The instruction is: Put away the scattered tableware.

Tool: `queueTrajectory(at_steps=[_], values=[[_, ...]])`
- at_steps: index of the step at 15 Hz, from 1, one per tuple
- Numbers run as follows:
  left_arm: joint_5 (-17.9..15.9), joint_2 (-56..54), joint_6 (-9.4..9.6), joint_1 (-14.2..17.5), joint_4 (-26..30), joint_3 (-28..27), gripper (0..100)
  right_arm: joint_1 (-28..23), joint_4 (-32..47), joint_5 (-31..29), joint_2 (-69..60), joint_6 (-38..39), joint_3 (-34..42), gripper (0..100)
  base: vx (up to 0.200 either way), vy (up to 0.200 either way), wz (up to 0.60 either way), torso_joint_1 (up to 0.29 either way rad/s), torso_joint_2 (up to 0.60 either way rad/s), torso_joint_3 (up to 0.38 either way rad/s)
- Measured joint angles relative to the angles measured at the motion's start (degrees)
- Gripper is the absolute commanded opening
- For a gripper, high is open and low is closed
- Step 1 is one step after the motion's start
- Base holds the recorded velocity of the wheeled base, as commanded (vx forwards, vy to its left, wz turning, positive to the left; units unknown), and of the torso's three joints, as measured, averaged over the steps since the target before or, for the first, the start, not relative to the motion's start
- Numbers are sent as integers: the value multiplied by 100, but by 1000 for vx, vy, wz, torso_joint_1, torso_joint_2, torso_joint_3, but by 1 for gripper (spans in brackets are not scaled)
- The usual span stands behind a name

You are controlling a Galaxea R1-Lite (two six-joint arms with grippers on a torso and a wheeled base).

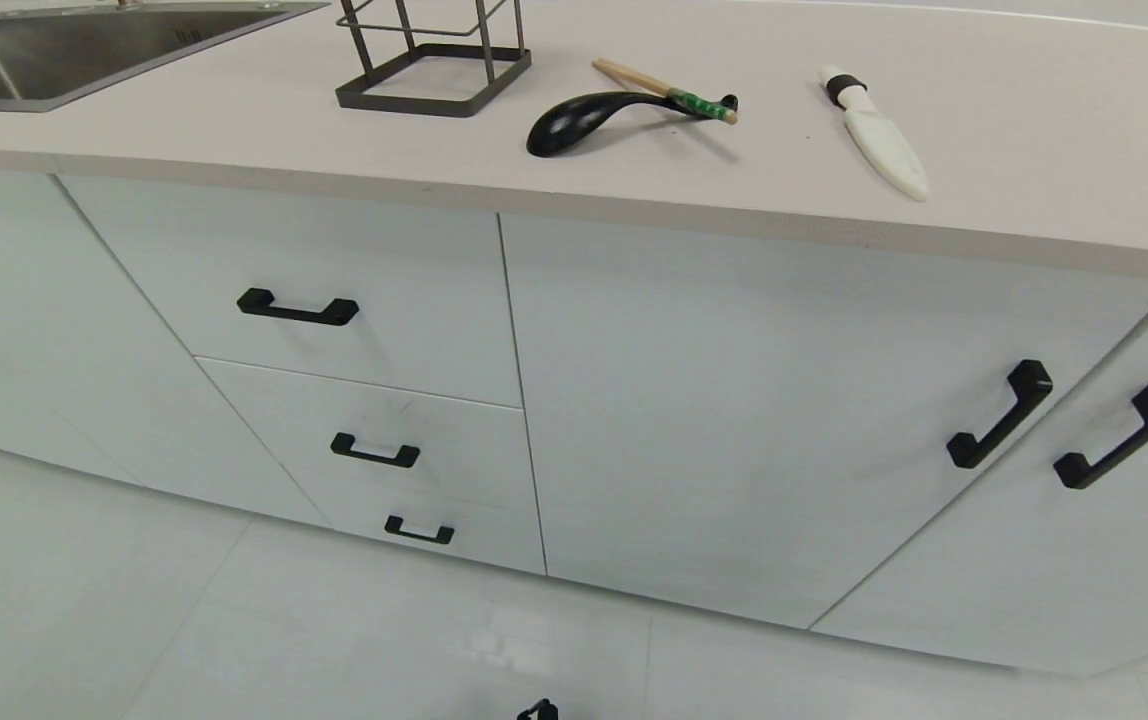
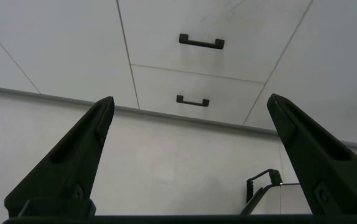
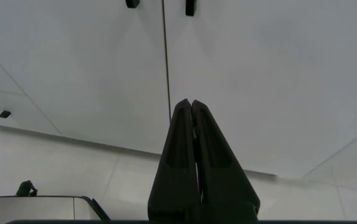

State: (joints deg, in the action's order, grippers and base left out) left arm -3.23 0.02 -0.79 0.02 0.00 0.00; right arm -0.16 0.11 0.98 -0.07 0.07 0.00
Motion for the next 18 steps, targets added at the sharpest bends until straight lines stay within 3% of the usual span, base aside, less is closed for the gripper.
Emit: queueTrajectory(at_steps=[9,14,18], values=[[-2,0,28,0,0,0,100,2,-11,0,5,-2,0,0,0,44,0,0,0,1],[17,0,-141,7,-10,0,100,11,0,96,5,-12,0,0,0,200,0,2,-1,2],[-11,0,55,-2,0,0,100,6,0,96,5,-21,0,0,0,150,0,-1,2,4]])
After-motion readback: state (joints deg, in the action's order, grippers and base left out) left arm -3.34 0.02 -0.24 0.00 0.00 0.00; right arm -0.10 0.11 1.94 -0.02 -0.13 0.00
